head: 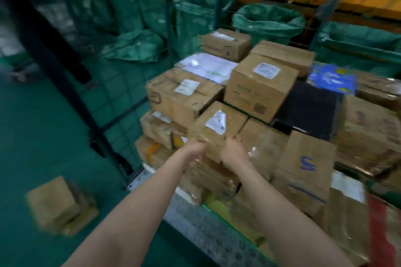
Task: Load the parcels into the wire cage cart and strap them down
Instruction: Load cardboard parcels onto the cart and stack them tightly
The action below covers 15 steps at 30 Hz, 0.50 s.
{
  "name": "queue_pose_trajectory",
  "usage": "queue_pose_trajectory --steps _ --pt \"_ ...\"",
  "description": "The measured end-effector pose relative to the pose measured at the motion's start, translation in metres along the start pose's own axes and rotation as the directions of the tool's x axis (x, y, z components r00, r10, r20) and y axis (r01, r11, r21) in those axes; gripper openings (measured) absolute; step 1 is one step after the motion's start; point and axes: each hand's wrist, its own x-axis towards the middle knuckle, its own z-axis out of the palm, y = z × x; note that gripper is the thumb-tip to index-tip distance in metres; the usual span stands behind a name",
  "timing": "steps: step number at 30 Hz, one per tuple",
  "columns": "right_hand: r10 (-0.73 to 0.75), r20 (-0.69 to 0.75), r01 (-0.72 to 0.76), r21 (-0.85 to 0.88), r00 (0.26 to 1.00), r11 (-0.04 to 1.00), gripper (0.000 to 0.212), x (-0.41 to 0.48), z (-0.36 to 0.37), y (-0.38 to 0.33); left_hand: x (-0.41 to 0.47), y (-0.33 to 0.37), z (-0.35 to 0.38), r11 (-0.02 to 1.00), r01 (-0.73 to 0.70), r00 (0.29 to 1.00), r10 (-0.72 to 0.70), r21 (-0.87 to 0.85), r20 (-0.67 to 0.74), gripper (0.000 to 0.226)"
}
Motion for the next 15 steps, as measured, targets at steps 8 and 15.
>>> queue_pose_trajectory --steps 8,15 --pt "-0.271 0.224 0.288 -0.047 0.936 0.956 0.059 -0.017 0.079 -0.138 -0.034 -0.089 -0.119 0.983 0.151 0.971 -0.167 -0.103 -0.170 0.014" --pt "-0.366 0.392 0.425 -0.073 0.844 0.902 0.040 -0.034 0.160 -0.253 -0.052 -0.182 -0.229 0.942 0.250 0.889 -0.315 -0.224 -0.333 0.018"
